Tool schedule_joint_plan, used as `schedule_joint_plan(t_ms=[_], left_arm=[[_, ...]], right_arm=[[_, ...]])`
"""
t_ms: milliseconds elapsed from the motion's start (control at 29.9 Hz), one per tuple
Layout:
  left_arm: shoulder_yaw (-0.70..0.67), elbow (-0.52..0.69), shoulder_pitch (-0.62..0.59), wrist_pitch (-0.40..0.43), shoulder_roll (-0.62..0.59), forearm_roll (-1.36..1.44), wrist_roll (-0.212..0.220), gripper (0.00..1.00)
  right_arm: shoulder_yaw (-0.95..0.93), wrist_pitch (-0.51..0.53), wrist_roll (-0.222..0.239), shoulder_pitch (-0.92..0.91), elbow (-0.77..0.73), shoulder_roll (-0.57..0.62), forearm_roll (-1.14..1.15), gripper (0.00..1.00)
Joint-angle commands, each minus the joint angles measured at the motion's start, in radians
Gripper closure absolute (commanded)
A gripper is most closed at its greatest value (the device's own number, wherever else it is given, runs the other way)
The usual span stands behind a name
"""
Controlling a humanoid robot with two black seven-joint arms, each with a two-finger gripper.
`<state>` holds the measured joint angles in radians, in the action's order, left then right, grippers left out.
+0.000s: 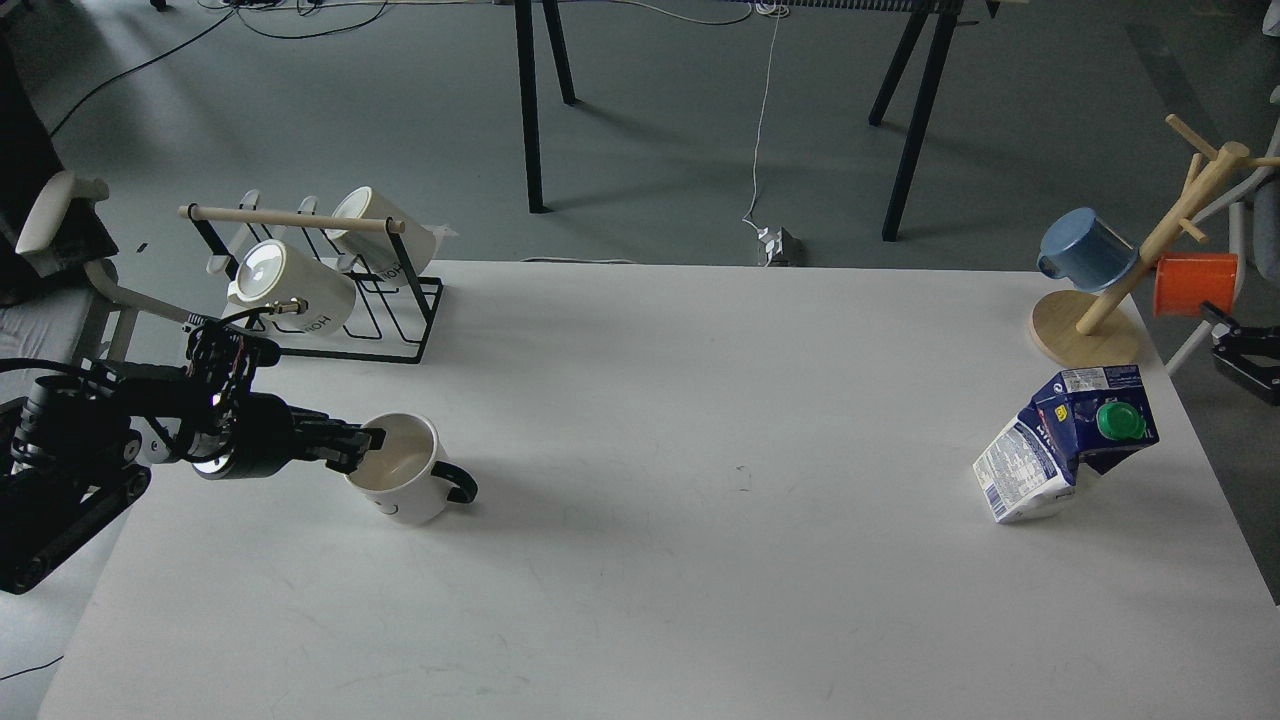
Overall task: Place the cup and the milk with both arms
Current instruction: 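Slide the white mug toward the table center with the left gripper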
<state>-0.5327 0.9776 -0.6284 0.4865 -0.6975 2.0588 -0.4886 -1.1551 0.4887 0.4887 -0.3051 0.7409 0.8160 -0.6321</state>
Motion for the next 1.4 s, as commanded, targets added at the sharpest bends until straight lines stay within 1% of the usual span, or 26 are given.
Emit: schedule_joint_plan(t_ms=[0,134,301,368,468,535,602,669,836,1003,1070,1237,1371], left_arm=[[-0.004,0.039,-0.051,0.002,-0.010,-0.070,0.000,1.00],[-0.003,0.058,-0.122,0.002,0.033,-0.149,0.000,1.00],[0.008,0.036,-0.185,0.002,0.215,-0.149,0.000,1.00],[0.011,-0.002,-0.183,0.002,0.288,-0.141,0.000,0.99],[0.014,-0.092,-0.178,0.002,0.390,-0.118,0.000,0.99],[0.014,-0.150,-0.174,0.002,0.455,-0.053,0.000,0.99],[0.016,-0.174,-0.171,0.002,0.499,0.010,0.000,0.98],[0.016,-0.177,-0.165,0.002,0.519,0.043,0.000,0.98],[0.016,-0.178,-0.145,0.002,0.524,0.044,0.000,0.94],[0.016,-0.177,-0.129,0.002,0.524,0.044,0.000,0.88],[0.016,-0.172,-0.128,0.002,0.526,0.044,0.000,0.82],[0.014,-0.163,-0.112,0.002,0.526,0.044,0.000,0.79],[0.014,-0.163,-0.111,0.002,0.526,0.043,0.000,0.73]], right_arm=[[-0.002,0.000,0.000,0.000,-0.002,0.002,-0.001,0.02],[-0.029,0.000,0.000,0.000,-0.011,0.002,-0.001,0.02],[-0.084,0.000,0.000,0.000,-0.061,0.002,-0.005,0.02],[-0.095,0.000,0.000,0.000,-0.066,0.003,-0.008,0.02],[-0.104,0.000,0.000,0.000,-0.075,0.003,-0.008,0.02],[-0.106,0.000,0.000,0.000,-0.077,0.003,-0.008,0.02],[-0.106,0.000,0.000,0.000,-0.078,0.005,-0.008,0.02],[-0.106,0.000,0.000,0.000,-0.080,0.006,-0.008,0.02],[-0.106,0.000,0.000,0.000,-0.080,0.015,-0.008,0.02],[-0.106,0.000,0.000,0.001,-0.080,0.015,-0.008,0.02],[-0.104,0.000,0.000,0.001,-0.080,0.015,-0.008,0.02],[-0.104,0.000,0.000,0.009,-0.080,0.015,-0.008,0.02],[-0.106,0.000,0.000,0.017,-0.080,0.015,-0.008,0.02]])
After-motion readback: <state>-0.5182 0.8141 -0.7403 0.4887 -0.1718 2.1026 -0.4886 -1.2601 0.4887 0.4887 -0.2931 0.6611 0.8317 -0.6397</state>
